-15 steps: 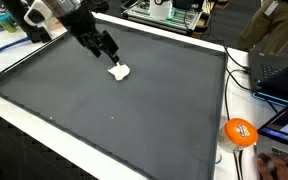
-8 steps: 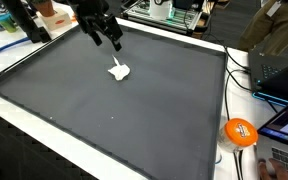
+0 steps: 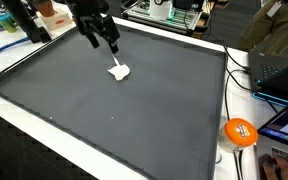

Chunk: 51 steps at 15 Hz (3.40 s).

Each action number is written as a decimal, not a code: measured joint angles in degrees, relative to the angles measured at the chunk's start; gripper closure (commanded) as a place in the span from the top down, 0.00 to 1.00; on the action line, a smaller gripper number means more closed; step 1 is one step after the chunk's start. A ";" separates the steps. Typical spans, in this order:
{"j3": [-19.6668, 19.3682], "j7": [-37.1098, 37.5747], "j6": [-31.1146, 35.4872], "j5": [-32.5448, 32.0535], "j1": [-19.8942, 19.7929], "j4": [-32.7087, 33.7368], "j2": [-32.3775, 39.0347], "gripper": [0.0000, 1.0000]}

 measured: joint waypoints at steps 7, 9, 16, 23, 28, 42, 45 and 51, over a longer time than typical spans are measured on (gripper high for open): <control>-0.15 -2.36 -1.41 0.00 -0.10 -6.44 -5.58 1.00; -0.21 -3.30 -3.17 0.00 -0.10 -8.28 -7.21 1.00; -0.90 -6.69 -1.66 0.84 -0.11 -14.64 -10.40 1.00; -0.63 -15.69 15.00 9.55 -0.10 -24.27 -14.91 1.00; -0.04 -24.10 21.48 18.32 -0.09 -29.05 -17.72 1.00; 0.34 -39.58 25.75 34.86 0.66 -31.95 -18.82 1.00; 0.48 -38.88 28.64 35.19 1.01 -33.35 -18.94 1.00; 3.64 -41.07 43.00 43.73 2.51 -36.88 -18.89 1.00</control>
